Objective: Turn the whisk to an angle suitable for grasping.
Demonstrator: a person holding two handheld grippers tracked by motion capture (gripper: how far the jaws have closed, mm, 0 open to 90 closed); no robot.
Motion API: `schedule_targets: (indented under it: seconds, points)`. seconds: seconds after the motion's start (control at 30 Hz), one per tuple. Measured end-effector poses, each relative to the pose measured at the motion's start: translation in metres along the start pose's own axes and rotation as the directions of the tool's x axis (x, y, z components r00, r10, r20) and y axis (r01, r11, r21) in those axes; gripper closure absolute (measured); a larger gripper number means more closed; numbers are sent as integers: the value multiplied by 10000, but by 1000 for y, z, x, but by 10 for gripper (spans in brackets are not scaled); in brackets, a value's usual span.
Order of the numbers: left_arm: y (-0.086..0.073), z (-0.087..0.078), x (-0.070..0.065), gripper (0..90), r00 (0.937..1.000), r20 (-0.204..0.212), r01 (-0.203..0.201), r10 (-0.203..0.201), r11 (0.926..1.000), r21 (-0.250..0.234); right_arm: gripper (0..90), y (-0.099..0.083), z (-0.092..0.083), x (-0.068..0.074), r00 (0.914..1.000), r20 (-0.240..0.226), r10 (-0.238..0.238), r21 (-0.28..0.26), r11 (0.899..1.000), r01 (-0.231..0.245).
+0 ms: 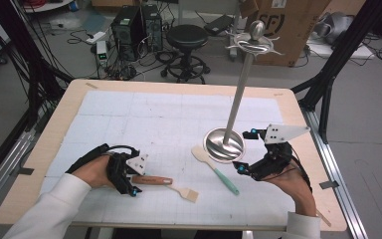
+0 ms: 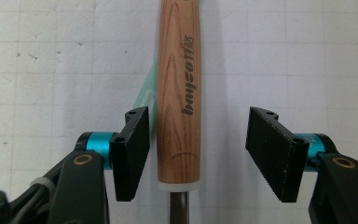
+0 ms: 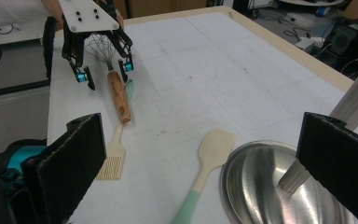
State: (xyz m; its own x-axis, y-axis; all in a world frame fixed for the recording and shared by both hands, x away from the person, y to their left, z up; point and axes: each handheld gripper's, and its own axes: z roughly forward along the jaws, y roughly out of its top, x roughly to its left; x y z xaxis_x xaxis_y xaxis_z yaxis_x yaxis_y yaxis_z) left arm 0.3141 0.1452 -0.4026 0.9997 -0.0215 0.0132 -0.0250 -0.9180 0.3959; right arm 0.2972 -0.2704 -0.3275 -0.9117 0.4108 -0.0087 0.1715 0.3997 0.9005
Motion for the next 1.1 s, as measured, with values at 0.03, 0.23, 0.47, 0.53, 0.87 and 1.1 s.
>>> schedule_targets:
  seconds: [0.03,0.23,0.47,0.53,0.87,1.1]
  points:
    - [0,1,0,403,9999,44,155,-155,9999,75,3,0,0,0,10000,5,-7,1,10000,7]
    - [9,-4,4,404,9997,206,137,-149,9982,589,3,0,1,0,10000,-44,82,34,10000,-82]
    - [11,-2,6,446,9995,218,194,-219,9936,1115,3,0,1,0,10000,-68,70,22,10000,-70]
    - [13,-1,6,459,9991,267,306,-338,9934,1101,3,-1,1,0,10000,-63,15,50,10000,-15]
    - [15,3,8,573,9989,152,425,-453,9879,1493,3,-1,1,0,9999,-95,36,4,10000,-36]
    - [16,6,7,674,9994,91,302,-322,9846,1723,3,-1,2,0,9999,-104,55,9,10000,-55]
